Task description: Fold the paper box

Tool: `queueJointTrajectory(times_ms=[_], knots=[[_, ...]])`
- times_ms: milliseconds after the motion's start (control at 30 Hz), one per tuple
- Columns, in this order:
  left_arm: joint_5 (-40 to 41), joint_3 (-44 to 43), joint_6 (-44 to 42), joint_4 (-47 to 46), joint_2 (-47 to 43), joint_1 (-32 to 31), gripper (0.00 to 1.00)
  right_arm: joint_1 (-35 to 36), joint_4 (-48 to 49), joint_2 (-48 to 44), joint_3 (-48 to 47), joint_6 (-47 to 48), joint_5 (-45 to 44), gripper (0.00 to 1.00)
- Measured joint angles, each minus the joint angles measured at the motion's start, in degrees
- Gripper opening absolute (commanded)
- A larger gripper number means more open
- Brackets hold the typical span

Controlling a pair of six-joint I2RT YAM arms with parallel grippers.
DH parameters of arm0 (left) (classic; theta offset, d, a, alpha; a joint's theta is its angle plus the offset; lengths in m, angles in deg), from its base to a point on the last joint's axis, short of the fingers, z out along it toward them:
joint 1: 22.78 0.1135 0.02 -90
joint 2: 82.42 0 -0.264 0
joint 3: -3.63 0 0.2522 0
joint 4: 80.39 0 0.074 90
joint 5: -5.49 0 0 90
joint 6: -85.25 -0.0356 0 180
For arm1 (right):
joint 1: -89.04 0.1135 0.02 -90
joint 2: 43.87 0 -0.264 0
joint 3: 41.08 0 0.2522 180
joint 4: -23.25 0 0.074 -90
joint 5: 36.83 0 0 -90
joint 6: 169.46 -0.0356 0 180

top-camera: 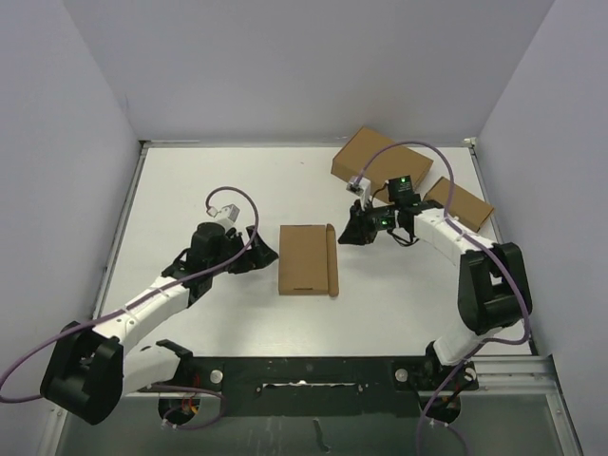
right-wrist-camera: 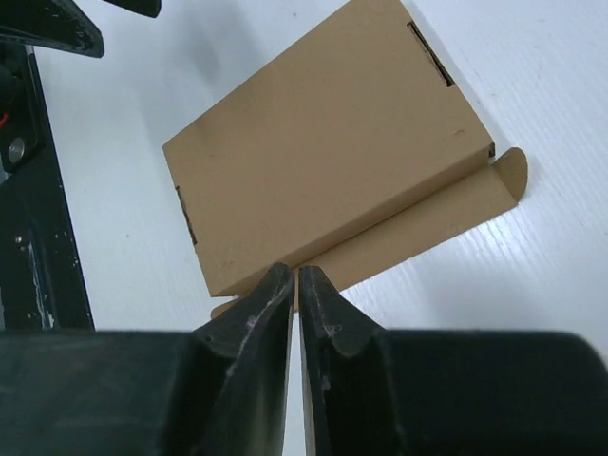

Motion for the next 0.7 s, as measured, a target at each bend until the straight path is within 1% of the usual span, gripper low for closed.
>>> queueJointTrajectory(times_ms=[100,300,433,567,600,633,667,700], knots=[[-0.6,0.0,-1.0,-0.8,1.9,0.0,0.76,1.4,-1.4,4.4,-1.7,1.4,-0.6,0.05],[-1.8,-2.2,-3.6,-0.8,8.5,0.0,0.75,4.9,-5.3,12.6,-2.8,2.2,-4.2,0.04],[-2.0,-4.8,-5.2,-0.6,12.9,0.0,0.75,6.8,-6.9,15.0,-4.7,2.3,-5.4,0.05],[-2.2,-6.5,-6.2,-0.6,16.2,0.0,0.74,7.5,-7.1,15.3,-5.9,2.2,-4.8,0.07],[-2.3,-6.8,-6.4,-0.7,17.0,0.0,0.73,7.5,-7.3,15.3,-6.2,2.2,-4.6,0.08],[-2.3,-7.0,-6.6,-0.6,17.4,0.0,0.73,7.3,-7.8,15.3,-6.7,2.2,-4.1,0.12],[-2.3,-7.1,-6.7,-0.6,17.8,0.0,0.73,7.0,-8.3,15.3,-7.3,2.1,-3.5,0.19],[-2.3,-7.1,-6.9,-0.6,18.0,0.0,0.73,6.6,-8.4,15.3,-7.8,1.9,-2.8,0.28]])
